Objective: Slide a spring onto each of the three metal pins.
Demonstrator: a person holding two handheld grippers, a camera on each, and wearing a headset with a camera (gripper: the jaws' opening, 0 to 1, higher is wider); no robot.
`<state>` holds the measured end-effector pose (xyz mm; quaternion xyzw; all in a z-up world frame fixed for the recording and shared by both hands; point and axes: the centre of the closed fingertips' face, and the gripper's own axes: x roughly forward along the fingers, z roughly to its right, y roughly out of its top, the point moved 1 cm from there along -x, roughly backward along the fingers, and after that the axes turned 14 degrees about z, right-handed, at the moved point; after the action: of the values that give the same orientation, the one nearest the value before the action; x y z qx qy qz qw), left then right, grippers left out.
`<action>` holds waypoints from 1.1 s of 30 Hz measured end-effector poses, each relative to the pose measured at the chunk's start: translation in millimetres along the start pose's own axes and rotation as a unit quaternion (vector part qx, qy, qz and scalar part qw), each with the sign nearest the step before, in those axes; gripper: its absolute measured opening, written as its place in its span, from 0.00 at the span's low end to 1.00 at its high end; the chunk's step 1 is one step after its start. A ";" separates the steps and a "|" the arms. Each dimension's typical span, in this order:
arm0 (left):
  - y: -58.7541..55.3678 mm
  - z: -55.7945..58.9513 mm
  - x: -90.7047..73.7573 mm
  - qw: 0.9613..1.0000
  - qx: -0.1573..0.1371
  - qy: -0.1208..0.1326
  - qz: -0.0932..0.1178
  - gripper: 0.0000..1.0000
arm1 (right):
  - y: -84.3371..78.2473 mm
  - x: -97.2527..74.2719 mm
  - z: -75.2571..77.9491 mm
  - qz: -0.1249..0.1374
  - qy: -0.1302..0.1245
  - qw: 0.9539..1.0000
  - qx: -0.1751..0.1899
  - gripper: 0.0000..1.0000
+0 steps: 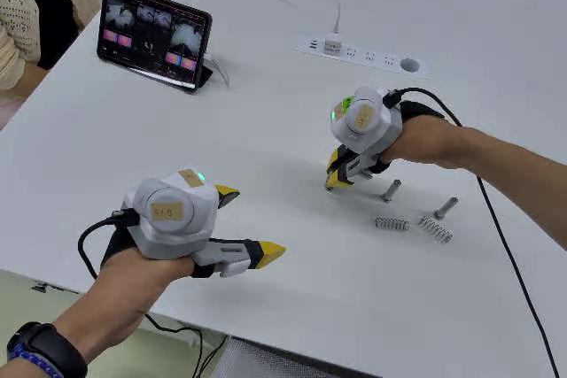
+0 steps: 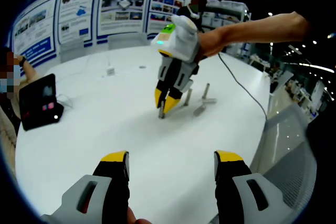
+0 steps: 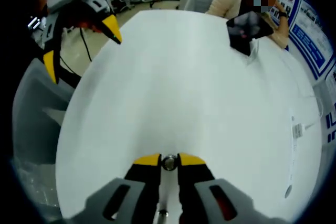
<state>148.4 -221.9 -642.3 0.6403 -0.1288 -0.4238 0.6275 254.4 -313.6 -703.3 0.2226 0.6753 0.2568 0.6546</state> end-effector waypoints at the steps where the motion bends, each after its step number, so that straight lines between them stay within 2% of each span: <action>1: 0.0 0.2 -0.1 1.000 0.000 0.000 0.000 0.67 | -0.3 0.5 0.2 0.001 0.000 1.000 0.002 0.16; 8: 1.3 -0.2 -0.9 1.000 0.000 0.001 0.002 0.67 | 0.3 -3.3 1.9 0.008 -0.007 1.000 0.008 0.23; 18: 3.6 3.6 1.9 1.000 0.001 -0.005 0.005 0.68 | -3.7 -22.1 6.6 0.022 -0.043 0.998 0.031 0.36; 25: 5.4 7.6 5.2 1.000 0.001 -0.011 0.003 0.68 | -2.7 -34.3 2.9 0.048 -0.067 0.995 0.063 0.43; 33: 12.7 11.7 10.1 1.000 0.008 -0.019 0.005 0.69 | -1.6 -47.0 -3.2 0.080 -0.096 0.988 0.093 0.47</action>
<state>150.9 -239.3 -632.9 0.6365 -0.1472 -0.4316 0.6221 253.4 -345.0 -668.1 0.3595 0.6106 0.2220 0.6698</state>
